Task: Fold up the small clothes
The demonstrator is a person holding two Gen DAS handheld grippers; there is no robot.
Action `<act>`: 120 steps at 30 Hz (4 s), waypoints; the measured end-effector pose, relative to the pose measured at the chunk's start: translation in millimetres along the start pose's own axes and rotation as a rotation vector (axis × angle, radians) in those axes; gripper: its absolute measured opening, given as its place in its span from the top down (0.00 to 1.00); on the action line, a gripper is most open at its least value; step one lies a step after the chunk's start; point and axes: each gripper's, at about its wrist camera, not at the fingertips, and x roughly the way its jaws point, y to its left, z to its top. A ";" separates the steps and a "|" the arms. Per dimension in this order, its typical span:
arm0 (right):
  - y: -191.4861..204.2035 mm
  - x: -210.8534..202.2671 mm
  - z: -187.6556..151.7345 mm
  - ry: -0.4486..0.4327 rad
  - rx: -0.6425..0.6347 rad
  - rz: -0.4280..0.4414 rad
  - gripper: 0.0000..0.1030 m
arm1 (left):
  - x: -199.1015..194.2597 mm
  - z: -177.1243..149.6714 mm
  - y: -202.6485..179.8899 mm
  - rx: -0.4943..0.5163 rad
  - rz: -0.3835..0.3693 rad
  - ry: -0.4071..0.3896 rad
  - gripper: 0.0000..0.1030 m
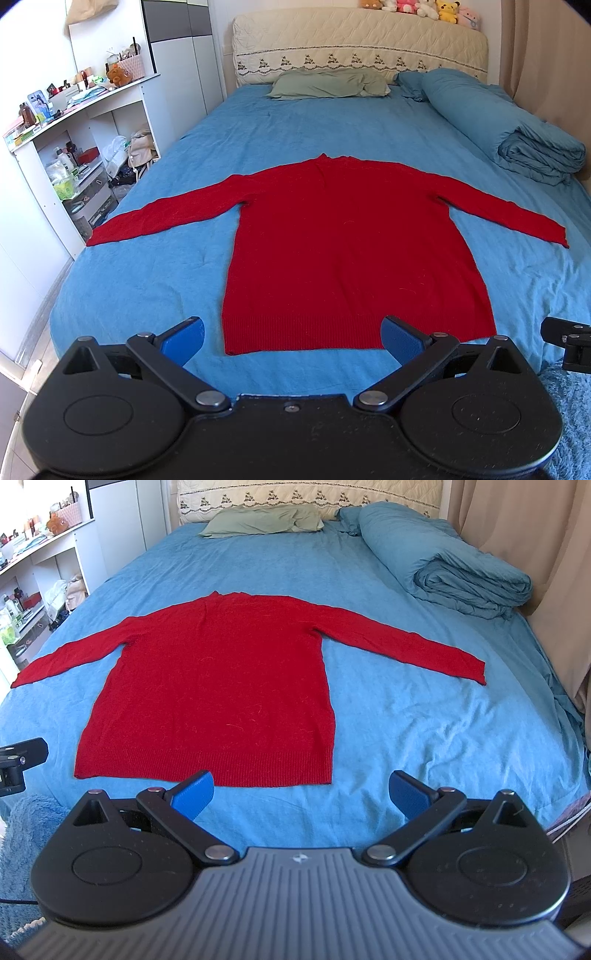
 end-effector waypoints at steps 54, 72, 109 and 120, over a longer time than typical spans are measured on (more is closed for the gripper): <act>-0.3 3.5 -4.0 0.003 0.010 0.012 0.00 | -2.2 0.1 -0.3 -0.005 0.003 -0.006 0.00; -63.4 15.7 51.9 -0.123 0.151 -0.086 0.00 | 30.9 103.5 -50.9 0.112 -0.103 -0.159 0.00; -360.1 381.1 91.0 -0.133 0.725 -0.155 0.16 | 466.2 231.6 -217.0 0.134 -0.205 0.137 0.00; -383.5 395.9 90.4 -0.226 0.825 -0.199 0.74 | 492.5 232.1 -187.9 0.083 -0.172 0.160 0.00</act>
